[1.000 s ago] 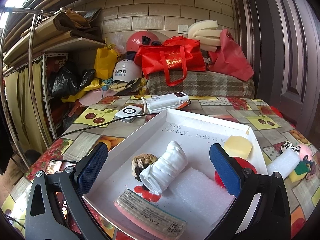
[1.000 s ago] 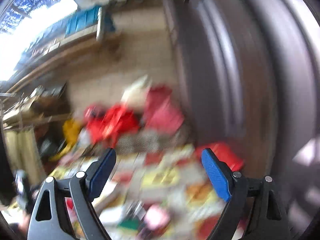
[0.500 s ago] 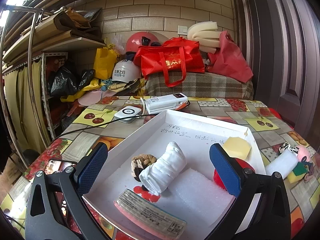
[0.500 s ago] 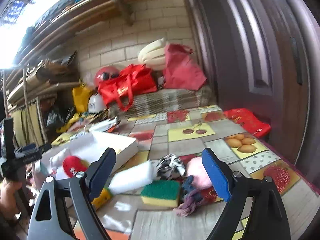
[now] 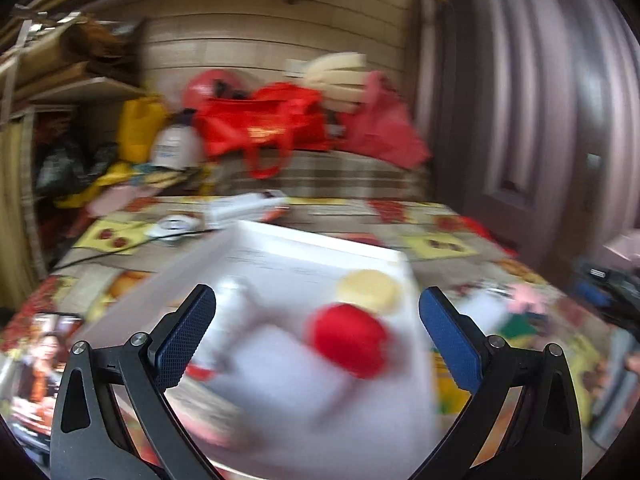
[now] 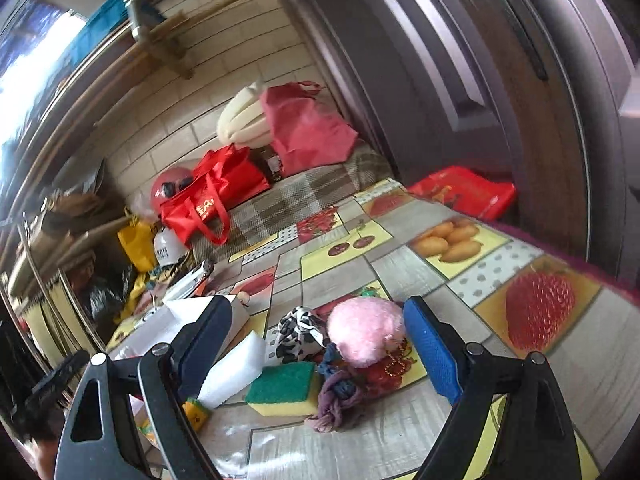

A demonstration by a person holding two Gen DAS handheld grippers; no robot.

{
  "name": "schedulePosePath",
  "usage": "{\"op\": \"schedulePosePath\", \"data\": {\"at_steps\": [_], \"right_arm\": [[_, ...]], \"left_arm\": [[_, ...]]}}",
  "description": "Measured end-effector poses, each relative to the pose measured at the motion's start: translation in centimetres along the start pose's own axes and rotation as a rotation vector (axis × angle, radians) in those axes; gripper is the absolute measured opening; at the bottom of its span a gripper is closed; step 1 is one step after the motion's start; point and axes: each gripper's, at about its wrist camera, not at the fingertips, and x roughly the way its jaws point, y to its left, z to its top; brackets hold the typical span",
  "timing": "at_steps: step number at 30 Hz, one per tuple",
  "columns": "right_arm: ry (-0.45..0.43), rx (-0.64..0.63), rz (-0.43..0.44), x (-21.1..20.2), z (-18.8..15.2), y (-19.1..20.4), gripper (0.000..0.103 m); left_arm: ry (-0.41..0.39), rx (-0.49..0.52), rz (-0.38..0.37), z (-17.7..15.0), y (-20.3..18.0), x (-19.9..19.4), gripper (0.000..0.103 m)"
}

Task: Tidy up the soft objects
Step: 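Grasp the yellow tissue pack with the left gripper while the right grasps the braided rope toy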

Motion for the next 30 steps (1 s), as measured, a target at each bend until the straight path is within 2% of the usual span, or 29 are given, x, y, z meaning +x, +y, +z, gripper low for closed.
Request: {"op": "schedulePosePath", "data": {"at_steps": [2,3,5,6,7,11,14,18,22,28,30], "right_arm": [[0.007,0.033,0.0,0.1,0.0,-0.5,0.088],[0.012,0.048,-0.001,0.2,0.0,-0.8,0.088],[0.019,0.064,-0.002,0.3,0.0,-1.2,0.088],[0.021,0.069,-0.003,0.3,0.0,-1.2,0.088],[0.022,0.071,-0.003,0.3,-0.1,-1.2,0.088],[0.026,0.077,0.001,0.2,-0.1,-1.2,0.088],[0.033,0.085,-0.003,0.3,-0.2,-1.3,0.088],[0.035,0.097,-0.009,0.2,-0.3,-1.4,0.088],[0.034,0.096,-0.008,0.2,-0.2,-1.4,0.088],[0.033,0.098,-0.009,0.2,-0.2,-1.4,0.088],[0.032,0.098,-0.009,0.1,-0.2,-1.4,0.088]], "left_arm": [[0.02,0.005,-0.097,-0.1,-1.5,-0.3,0.103],[0.053,-0.008,-0.198,-0.2,-2.4,-0.1,0.103],[0.12,-0.028,-0.331,-0.6,-3.6,0.4,0.102],[0.187,-0.033,-0.432,-1.0,-4.5,1.1,0.102],[0.232,-0.026,-0.49,-1.4,-5.2,1.5,0.102],[0.348,0.017,-0.609,-2.1,-7.7,2.4,0.102],[0.428,0.011,-0.643,-2.6,-8.2,3.3,0.102],[0.446,0.047,-0.619,-2.6,-8.8,3.3,0.102],[0.448,0.072,-0.548,-3.2,-8.8,3.2,0.102],[0.436,0.049,-0.497,-3.3,-7.1,3.4,0.102],[0.432,0.045,-0.448,-3.3,-6.7,3.6,0.102]]}}
